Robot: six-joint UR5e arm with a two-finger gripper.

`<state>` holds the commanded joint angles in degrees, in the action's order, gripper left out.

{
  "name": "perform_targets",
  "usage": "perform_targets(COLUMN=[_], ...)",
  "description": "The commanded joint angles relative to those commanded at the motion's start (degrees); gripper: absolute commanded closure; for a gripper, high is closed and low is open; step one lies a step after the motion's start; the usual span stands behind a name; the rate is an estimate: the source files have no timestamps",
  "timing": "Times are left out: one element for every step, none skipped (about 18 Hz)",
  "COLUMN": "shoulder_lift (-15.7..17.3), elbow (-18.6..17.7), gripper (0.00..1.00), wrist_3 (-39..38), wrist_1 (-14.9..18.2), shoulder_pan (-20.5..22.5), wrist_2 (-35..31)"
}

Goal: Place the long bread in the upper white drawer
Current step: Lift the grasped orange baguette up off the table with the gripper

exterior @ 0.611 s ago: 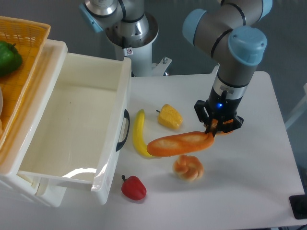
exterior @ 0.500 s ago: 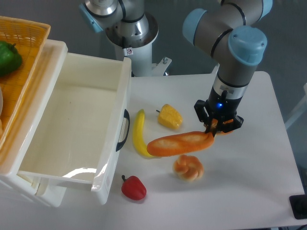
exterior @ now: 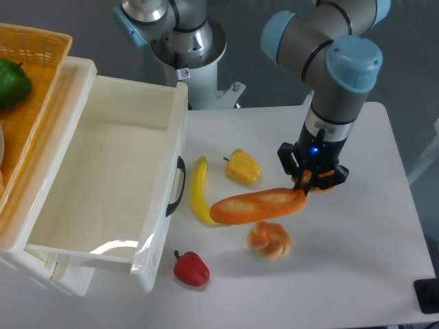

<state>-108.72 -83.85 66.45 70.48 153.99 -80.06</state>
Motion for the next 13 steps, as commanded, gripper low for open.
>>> perform_targets(shoulder_lift=[0.0, 0.0, 0.0, 0.0, 0.1, 0.2, 0.9, 1.7, 2.5, 3.2, 3.7, 4.0, 4.3], elbow=[0.4, 0.5, 0.7, 0.7, 0.8, 0.9, 1.0, 1.1, 1.3, 1.6, 1.8, 2.0, 2.1], gripper=[1.00, 1.00, 1.00, 1.00, 1.00, 1.00, 1.00, 1.00, 1.00, 1.00, 1.00, 1.00, 1.00], wrist_3=[-0.3, -1.3, -2.7, -3.9, -4.9, -5.9, -7.2, -9.0, -11.1, -13.0, -14.7, -16.5, -18.6], wrist_1=[0.7, 1.1, 1.2, 1.4, 1.9, 2.7, 3.3, 4.1, 5.4, 6.9, 8.3, 9.3, 10.1], shoulder_pan=[0.0, -0.1, -0.2, -0.4, -0.4, -0.4, -0.4, -0.2, 0.0, 0.0, 0.0, 0.0, -0.1], wrist_2=[-0.4, -1.8, -4.2, -6.7, -8.3, -9.0, -9.7, -10.4, -10.6, -10.6, -10.6, -10.6, -10.5])
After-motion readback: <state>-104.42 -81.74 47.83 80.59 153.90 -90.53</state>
